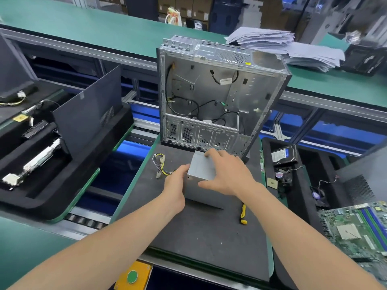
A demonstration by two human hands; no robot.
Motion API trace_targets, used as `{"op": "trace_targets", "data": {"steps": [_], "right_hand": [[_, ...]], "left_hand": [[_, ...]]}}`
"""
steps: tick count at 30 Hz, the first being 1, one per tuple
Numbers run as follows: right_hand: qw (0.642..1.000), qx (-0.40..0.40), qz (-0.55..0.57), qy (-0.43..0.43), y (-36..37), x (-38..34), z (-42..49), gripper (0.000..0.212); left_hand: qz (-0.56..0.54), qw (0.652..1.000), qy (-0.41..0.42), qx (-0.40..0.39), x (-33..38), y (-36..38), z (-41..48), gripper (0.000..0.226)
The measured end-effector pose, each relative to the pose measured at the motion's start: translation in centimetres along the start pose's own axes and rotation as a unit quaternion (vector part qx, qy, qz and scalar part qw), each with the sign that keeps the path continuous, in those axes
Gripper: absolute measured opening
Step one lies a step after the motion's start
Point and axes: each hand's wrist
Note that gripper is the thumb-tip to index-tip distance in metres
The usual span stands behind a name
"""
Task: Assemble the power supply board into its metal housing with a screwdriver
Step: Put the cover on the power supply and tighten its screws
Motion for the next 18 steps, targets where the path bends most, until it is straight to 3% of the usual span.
{"op": "trace_targets", "data": {"steps": [3, 5, 7, 9, 11, 13, 15, 18], "right_hand": [[0.999, -0.043, -0.034, 0.000, -0.3, -0.7, 0.8, 0.114], [0.998, -0.054, -0.017, -0.013, -0.8, -0.4, 1.3, 0.114], [0.997, -0.065, -0.007, -0.029, -1.6, 0.1, 1.7, 0.114], [0.996, -0.078, -0.015, -0.029, -2.3, 0.5, 2.1, 0.116], [0.996, -0.087, -0.013, -0.025, -2.5, 0.6, 2.4, 0.117], [0.995, -0.092, 0.012, -0.024, -2.6, 0.7, 2.6, 0.115], [0.994, -0.096, 0.041, -0.029, -2.6, 1.1, 2.8, 0.113], [0.990, -0.113, 0.082, -0.036, -2.6, 2.0, 3.1, 0.109]], "left_hand": [[0.090, 0.989, -0.054, 0.107, 1.2, -1.0, -0.3, 0.110], [0.263, 0.940, 0.032, 0.216, 1.8, -1.4, -0.4, 0.115], [0.408, 0.856, 0.215, 0.236, 2.3, -2.0, -0.2, 0.099], [0.509, 0.786, 0.326, 0.128, 3.0, -2.7, 0.5, 0.071], [0.529, 0.784, 0.320, -0.063, 3.7, -3.6, 1.7, 0.055], [0.499, 0.795, 0.252, -0.236, 4.0, -4.3, 2.6, 0.076], [0.521, 0.773, 0.242, -0.268, 4.2, -4.0, 2.9, 0.097], [0.521, 0.782, 0.271, -0.209, 4.3, -3.1, 3.4, 0.098]]}}
Point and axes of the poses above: each hand's wrist, its own z-axis towards the middle knuckle, its own y-axis out of the palm, x = y × z, and after that the axes turned 5 degrees about -x, right-handed
